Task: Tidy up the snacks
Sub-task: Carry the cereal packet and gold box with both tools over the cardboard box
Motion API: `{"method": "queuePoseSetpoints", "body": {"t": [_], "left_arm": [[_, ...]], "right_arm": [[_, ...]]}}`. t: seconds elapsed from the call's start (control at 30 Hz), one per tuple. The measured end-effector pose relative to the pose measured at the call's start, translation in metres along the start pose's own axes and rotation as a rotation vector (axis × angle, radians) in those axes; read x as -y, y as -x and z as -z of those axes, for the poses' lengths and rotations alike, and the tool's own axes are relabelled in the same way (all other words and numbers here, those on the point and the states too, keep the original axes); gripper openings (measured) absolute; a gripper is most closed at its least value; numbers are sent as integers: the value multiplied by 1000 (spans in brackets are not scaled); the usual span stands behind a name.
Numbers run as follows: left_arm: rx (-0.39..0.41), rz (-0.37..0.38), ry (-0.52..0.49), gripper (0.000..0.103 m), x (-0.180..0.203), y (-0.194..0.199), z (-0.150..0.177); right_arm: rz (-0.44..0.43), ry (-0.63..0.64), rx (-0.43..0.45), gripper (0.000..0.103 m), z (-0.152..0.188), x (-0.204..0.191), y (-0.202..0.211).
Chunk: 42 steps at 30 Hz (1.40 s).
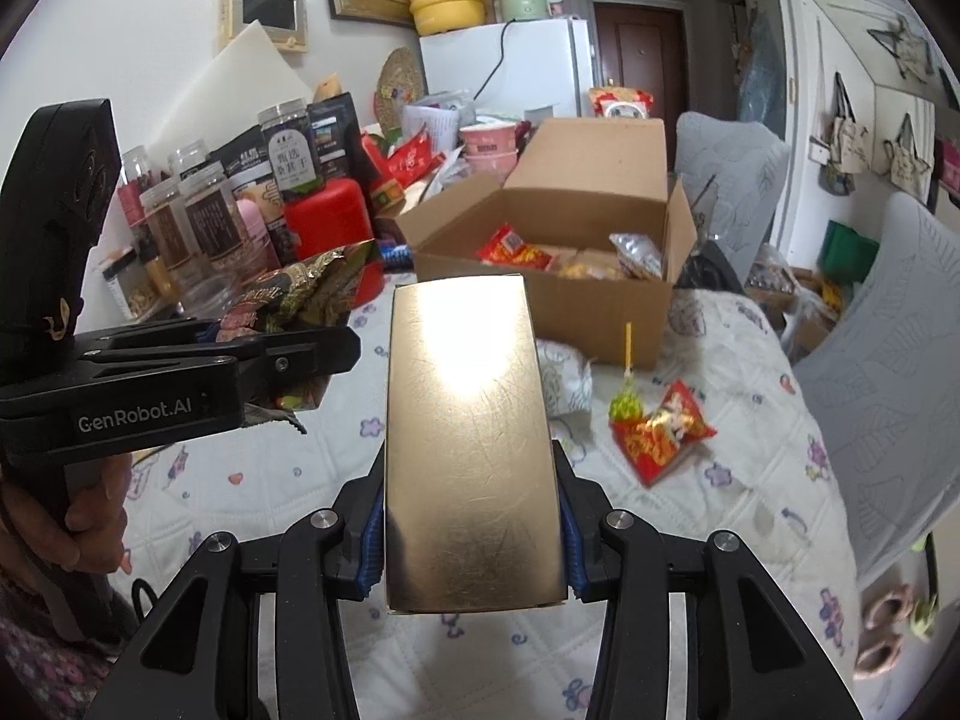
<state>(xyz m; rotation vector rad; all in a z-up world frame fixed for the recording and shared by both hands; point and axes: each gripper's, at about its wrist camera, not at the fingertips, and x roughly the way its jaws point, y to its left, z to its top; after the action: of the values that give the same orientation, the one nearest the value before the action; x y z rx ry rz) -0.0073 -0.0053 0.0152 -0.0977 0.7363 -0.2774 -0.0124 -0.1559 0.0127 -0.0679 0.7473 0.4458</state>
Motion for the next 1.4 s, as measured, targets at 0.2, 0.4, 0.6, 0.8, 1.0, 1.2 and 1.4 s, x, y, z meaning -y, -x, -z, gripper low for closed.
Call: {"method": "queuePoseSetpoints", "body": {"t": [0.2,0.4,0.6,0.8,1.0,1.2,1.4], "left_arm": [[47,8,-33,45,9,-1,-25],[86,-1,-64,45,12,-4,-51],[116,-7,-75,45,10,-10,-73],[140,-10,-78,45,4,-18,-96],[173,-15,-85,45,-2,-29,-124],[197,-16,-76,45,-9,-46,-151],[230,-19,-77,45,-11,-63,-177]], "right_arm": [[-1,24,36,44,-21,4,0],[5,44,63,44,-40,9,-4],[18,58,97,44,-62,18,-7],[32,73,132,44,-86,28,-10],[45,82,159,44,-110,37,-21],[64,87,180,44,-135,49,-34],[81,90,198,44,-159,62,-46]]}}
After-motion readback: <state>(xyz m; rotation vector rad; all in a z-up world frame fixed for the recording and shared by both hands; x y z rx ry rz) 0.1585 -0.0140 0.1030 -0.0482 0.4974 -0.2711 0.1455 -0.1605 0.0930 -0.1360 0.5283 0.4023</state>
